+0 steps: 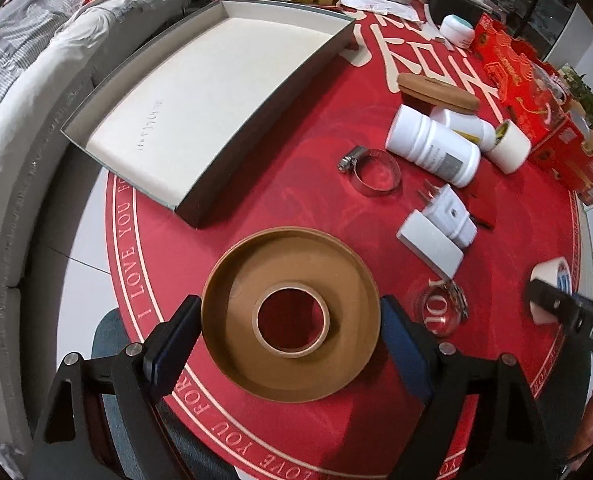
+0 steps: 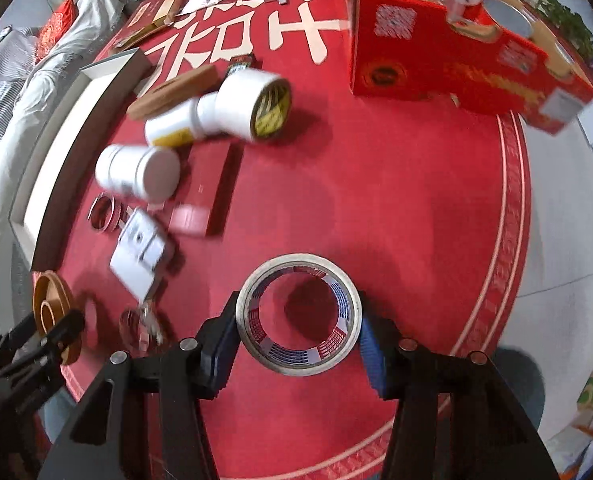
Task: Organize rigid objects
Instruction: 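Close left tool on brown ring while right tool grips tape roll, then lift brown ring and tape roll with both tools over the white tray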
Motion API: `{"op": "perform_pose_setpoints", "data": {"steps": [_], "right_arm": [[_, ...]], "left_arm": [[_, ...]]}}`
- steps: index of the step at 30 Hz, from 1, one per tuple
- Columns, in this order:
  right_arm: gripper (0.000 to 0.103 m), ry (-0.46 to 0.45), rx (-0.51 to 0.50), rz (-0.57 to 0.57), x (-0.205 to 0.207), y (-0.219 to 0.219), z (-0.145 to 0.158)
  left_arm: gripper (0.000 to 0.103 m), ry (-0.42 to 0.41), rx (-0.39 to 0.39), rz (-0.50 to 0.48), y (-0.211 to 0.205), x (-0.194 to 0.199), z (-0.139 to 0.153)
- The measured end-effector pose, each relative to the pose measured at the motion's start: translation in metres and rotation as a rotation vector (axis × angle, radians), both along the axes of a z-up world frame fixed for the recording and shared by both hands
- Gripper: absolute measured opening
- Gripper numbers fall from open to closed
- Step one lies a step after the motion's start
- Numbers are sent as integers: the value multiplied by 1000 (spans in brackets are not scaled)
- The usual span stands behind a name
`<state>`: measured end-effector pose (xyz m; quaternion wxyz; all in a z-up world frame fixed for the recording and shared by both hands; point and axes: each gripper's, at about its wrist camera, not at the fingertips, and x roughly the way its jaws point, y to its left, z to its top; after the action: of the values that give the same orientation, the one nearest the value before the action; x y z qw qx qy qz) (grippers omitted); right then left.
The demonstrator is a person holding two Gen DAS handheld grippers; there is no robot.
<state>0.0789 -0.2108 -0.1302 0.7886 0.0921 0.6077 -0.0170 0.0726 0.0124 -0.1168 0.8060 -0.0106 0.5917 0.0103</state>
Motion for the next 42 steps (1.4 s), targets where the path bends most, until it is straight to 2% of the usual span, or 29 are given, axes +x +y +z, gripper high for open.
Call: {"op": "perform_pose_setpoints", "data": {"steps": [5, 9, 20, 31, 34, 37, 42], "right_arm": [[54, -24, -31, -24, -33, -5, 2], [54, -14, -2, -47, -47, -8, 2], [54, 13, 17, -75, -66, -4, -3], [54, 21, 1, -65, -66, 6, -1], [54, 21, -3, -61, -64, 8, 2], [54, 9, 0, -58, -58, 10, 10], [54, -65, 13, -40, -43, 15, 47]], "left_arm": [[89, -6, -6, -18, -3, -13, 0], [89, -12, -20, -29, -2, -23, 4], [89, -30, -42, -33, 6, -33, 9], [89, -69, -63, -31, 12, -36, 23], [89, -79, -96, -30, 14, -34, 36], [89, -125, -103, -37, 14, -30, 59], [89, -188, -128, -28, 20, -15, 100]]}}
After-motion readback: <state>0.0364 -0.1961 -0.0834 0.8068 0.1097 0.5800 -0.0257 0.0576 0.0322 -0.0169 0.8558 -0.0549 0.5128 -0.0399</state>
